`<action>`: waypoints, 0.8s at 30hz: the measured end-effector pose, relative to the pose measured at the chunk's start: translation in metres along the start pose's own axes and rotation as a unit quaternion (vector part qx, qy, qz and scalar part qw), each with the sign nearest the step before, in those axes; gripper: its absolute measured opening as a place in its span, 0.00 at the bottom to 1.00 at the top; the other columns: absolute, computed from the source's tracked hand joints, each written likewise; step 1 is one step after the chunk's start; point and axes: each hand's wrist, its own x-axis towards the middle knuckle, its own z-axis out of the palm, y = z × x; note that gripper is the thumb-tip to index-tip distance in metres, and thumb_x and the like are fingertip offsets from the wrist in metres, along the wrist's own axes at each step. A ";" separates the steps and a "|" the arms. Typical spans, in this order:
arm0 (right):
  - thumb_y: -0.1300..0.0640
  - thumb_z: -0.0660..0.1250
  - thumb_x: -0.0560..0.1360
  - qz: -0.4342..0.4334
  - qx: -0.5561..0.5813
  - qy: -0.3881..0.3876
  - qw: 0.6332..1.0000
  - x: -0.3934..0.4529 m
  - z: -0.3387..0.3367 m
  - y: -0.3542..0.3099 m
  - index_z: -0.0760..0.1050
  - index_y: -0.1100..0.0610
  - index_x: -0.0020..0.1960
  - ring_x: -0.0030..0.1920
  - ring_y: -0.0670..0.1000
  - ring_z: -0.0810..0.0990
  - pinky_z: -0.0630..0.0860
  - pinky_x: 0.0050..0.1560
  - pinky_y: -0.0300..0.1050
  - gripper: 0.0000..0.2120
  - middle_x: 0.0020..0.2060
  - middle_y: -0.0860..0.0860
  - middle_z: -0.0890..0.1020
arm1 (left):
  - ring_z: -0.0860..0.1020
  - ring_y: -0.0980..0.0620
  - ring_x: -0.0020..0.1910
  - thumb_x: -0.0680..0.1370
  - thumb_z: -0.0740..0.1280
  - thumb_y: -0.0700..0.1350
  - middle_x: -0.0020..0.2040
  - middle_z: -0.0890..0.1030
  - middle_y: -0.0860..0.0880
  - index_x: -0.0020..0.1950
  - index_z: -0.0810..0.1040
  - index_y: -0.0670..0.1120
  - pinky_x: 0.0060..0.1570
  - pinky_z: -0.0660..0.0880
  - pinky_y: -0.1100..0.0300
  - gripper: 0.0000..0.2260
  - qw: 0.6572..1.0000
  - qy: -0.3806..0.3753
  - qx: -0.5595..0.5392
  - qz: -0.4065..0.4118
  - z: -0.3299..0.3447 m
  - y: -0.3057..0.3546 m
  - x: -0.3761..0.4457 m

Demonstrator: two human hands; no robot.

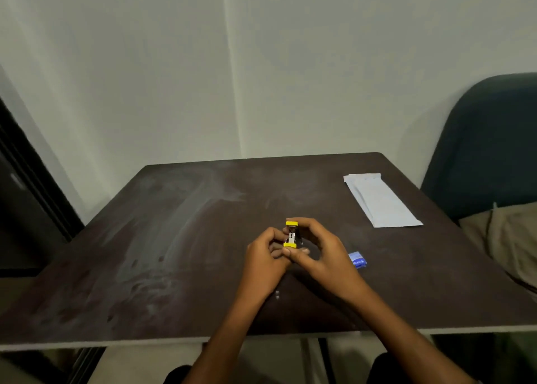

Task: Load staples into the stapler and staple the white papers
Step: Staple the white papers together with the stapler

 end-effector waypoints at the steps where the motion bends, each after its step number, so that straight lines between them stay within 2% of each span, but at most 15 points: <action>1: 0.58 0.74 0.71 0.001 -0.003 0.008 1.000 0.001 -0.010 0.001 0.74 0.53 0.61 0.57 0.47 0.80 0.76 0.60 0.43 0.20 0.54 0.47 0.82 | 0.80 0.62 0.36 0.66 0.77 0.34 0.36 0.81 0.51 0.40 0.75 0.45 0.39 0.76 0.67 0.13 1.000 -0.015 0.004 0.004 0.009 0.003 0.003; 5: 0.56 0.73 0.71 0.036 -0.008 0.060 0.998 -0.003 -0.052 0.013 0.74 0.50 0.60 0.54 0.47 0.82 0.78 0.56 0.42 0.19 0.52 0.47 0.82 | 0.80 0.62 0.35 0.71 0.70 0.34 0.33 0.81 0.52 0.42 0.76 0.41 0.37 0.76 0.65 0.05 0.996 -0.085 0.031 0.017 0.047 0.018 0.013; 8: 0.55 0.73 0.71 0.079 -0.003 0.107 0.991 -0.014 -0.086 0.025 0.75 0.49 0.59 0.51 0.45 0.82 0.79 0.51 0.39 0.17 0.49 0.48 0.83 | 0.84 0.55 0.41 0.73 0.70 0.37 0.40 0.85 0.47 0.47 0.79 0.44 0.41 0.80 0.63 0.05 0.989 -0.139 0.041 -0.007 0.076 0.029 0.019; 11: 0.56 0.72 0.72 0.123 -0.006 0.160 0.979 -0.028 -0.115 0.039 0.75 0.50 0.58 0.45 0.42 0.82 0.78 0.45 0.36 0.15 0.45 0.47 0.83 | 0.83 0.55 0.45 0.74 0.70 0.39 0.45 0.85 0.49 0.48 0.80 0.47 0.47 0.81 0.62 0.05 0.981 -0.169 0.098 0.001 0.105 0.032 0.031; 15: 0.50 0.70 0.73 0.197 0.013 0.211 0.957 -0.041 -0.141 0.058 0.76 0.51 0.57 0.44 0.47 0.83 0.81 0.46 0.42 0.14 0.44 0.51 0.83 | 0.81 0.52 0.41 0.74 0.69 0.40 0.43 0.84 0.48 0.48 0.81 0.48 0.43 0.78 0.63 0.05 0.970 -0.182 0.162 -0.006 0.136 0.030 0.049; 17: 0.47 0.69 0.72 0.223 0.072 0.234 0.943 -0.044 -0.149 0.065 0.77 0.53 0.55 0.43 0.51 0.84 0.82 0.48 0.48 0.15 0.46 0.56 0.84 | 0.79 0.55 0.37 0.75 0.68 0.40 0.41 0.82 0.49 0.50 0.81 0.46 0.41 0.75 0.65 0.05 0.964 -0.184 0.190 -0.021 0.149 0.028 0.061; 18: 0.45 0.69 0.71 0.234 0.110 0.245 0.934 -0.045 -0.151 0.067 0.77 0.55 0.54 0.42 0.54 0.84 0.82 0.48 0.52 0.18 0.45 0.58 0.83 | 0.78 0.56 0.38 0.75 0.68 0.40 0.42 0.82 0.49 0.50 0.81 0.45 0.42 0.75 0.65 0.06 0.962 -0.183 0.201 -0.033 0.154 0.026 0.067; 20: 0.43 0.67 0.69 0.253 0.164 0.263 0.916 -0.045 -0.154 0.070 0.76 0.59 0.53 0.39 0.57 0.82 0.81 0.46 0.55 0.22 0.44 0.63 0.82 | 0.80 0.52 0.47 0.75 0.69 0.41 0.49 0.82 0.46 0.51 0.80 0.44 0.50 0.76 0.62 0.06 0.957 -0.175 0.225 -0.056 0.167 0.018 0.080; 22: 0.42 0.66 0.69 0.267 0.176 0.270 0.908 -0.045 -0.155 0.073 0.76 0.61 0.53 0.39 0.58 0.82 0.82 0.46 0.55 0.24 0.44 0.64 0.81 | 0.79 0.47 0.53 0.74 0.69 0.44 0.53 0.81 0.44 0.50 0.80 0.44 0.57 0.76 0.55 0.07 0.949 -0.163 0.259 -0.072 0.179 0.010 0.091; 24: 0.41 0.66 0.69 0.271 0.172 0.270 0.908 -0.045 -0.155 0.075 0.76 0.61 0.53 0.39 0.58 0.83 0.82 0.46 0.55 0.24 0.44 0.64 0.82 | 0.76 0.44 0.58 0.74 0.69 0.49 0.56 0.79 0.43 0.50 0.80 0.44 0.60 0.75 0.48 0.10 0.936 -0.141 0.312 -0.083 0.189 0.003 0.099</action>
